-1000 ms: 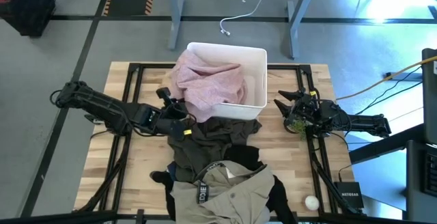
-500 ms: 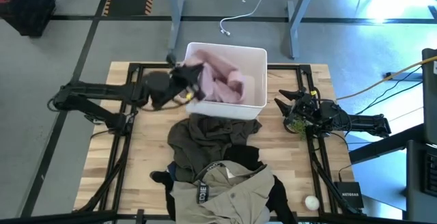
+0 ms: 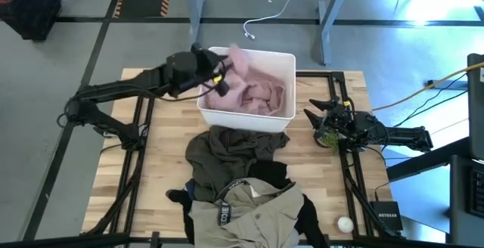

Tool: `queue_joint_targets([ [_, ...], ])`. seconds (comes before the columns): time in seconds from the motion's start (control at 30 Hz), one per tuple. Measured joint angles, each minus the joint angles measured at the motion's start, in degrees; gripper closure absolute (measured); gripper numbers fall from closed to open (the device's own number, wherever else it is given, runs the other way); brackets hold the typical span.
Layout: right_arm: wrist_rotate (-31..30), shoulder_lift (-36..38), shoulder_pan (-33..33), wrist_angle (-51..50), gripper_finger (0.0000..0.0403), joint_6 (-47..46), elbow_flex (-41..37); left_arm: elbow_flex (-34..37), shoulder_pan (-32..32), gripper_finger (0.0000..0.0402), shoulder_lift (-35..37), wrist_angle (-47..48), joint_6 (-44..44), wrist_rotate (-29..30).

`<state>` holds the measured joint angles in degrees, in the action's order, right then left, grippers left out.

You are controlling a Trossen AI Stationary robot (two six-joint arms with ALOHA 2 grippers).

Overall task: Sort clothes
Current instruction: Put the pink shirt into the white laundry bin, then put the blue underwear into the white laundry bin

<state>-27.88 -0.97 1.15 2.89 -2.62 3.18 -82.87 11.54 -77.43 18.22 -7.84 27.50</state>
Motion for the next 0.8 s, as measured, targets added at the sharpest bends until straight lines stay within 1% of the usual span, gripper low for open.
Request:
queue_joint_targets([
  [0.1,0.00,-0.01,0.00,-0.17,0.0143,-0.01,0.00,-6.43,-3.70,0.0218,0.32,12.36,1.44,-0.06],
  [0.17,0.32,0.00,-0.01,-0.55,0.0143,-0.02,0.00,-9.79,-6.77,0.0208,0.45,20.82,4.47,0.05],
  [0.27,0.44,0.00,0.00,-0.78,0.0143,-0.03,0.00,-11.35,-12.18,0.0204,1.03,29.64,9.44,0.34],
  [0.4,0.52,-0.02,-0.02,-0.80,0.0143,-0.03,0.00,-11.37,-20.13,0.0204,1.15,37.86,15.73,2.53],
  [0.47,2.38,-0.02,0.00,0.39,0.0143,-0.06,0.00,-11.33,-24.47,0.0204,0.94,40.15,17.77,2.79],
  [0.57,4.81,-0.02,0.00,2.60,0.0143,-0.05,0.00,-11.33,-30.68,0.0204,0.20,40.76,21.16,2.92],
  [0.7,5.16,-0.02,-0.02,3.05,0.0143,-0.06,0.00,-11.33,-38.30,0.0204,-2.05,41.33,25.67,2.84],
  [0.8,5.18,-0.01,-0.01,2.75,0.0143,-0.06,0.00,-11.33,-42.50,0.0204,-4.96,41.37,28.89,2.76],
])
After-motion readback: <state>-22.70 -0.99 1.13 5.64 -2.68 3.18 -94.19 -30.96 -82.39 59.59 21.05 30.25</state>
